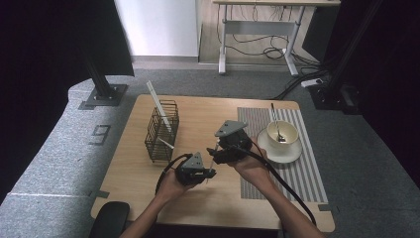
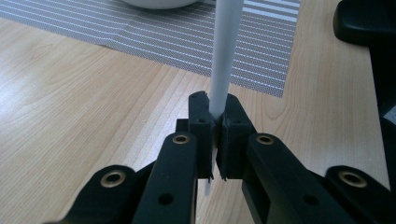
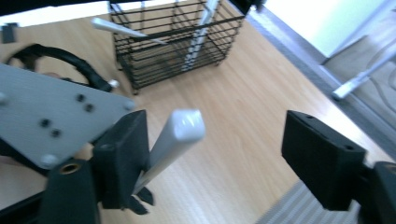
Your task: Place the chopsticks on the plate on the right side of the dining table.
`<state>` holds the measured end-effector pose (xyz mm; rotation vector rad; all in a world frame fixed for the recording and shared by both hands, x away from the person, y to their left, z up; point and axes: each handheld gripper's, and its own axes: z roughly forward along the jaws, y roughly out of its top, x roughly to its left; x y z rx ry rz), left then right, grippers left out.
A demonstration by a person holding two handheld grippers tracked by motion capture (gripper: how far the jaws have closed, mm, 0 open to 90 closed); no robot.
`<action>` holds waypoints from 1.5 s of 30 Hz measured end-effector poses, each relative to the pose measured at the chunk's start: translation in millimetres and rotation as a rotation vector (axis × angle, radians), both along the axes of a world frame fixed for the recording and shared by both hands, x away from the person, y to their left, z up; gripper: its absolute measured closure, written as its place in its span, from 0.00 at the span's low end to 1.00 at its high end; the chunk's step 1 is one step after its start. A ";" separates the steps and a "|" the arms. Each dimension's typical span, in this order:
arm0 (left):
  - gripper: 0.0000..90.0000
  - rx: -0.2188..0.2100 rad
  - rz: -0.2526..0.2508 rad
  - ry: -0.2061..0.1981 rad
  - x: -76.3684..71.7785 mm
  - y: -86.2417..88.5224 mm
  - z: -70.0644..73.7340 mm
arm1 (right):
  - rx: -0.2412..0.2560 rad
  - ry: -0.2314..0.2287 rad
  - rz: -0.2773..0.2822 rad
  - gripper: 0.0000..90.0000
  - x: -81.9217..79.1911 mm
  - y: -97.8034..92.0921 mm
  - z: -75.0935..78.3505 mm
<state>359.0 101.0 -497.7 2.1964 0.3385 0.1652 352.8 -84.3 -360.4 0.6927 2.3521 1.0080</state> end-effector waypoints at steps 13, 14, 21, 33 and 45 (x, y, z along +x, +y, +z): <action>0.95 0.012 -0.018 0.014 1.7 2.7 -0.8 | 0.033 0.016 -0.117 0.20 8.7 -36.8 -10.3; 0.95 0.015 -0.021 0.011 2.1 3.3 -0.5 | 0.033 0.016 -0.117 0.20 8.7 -36.8 -10.3; 0.95 0.014 -0.023 0.012 3.3 6.2 1.1 | 0.055 0.026 -0.165 0.20 14.1 -55.4 -22.3; 0.95 0.051 -0.046 0.032 6.3 8.3 -1.0 | 0.079 0.074 -0.217 0.20 20.9 -77.3 -53.9; 0.95 0.131 -0.063 0.032 8.5 9.6 -6.8 | 0.131 0.119 -0.237 0.22 22.7 -87.1 -91.7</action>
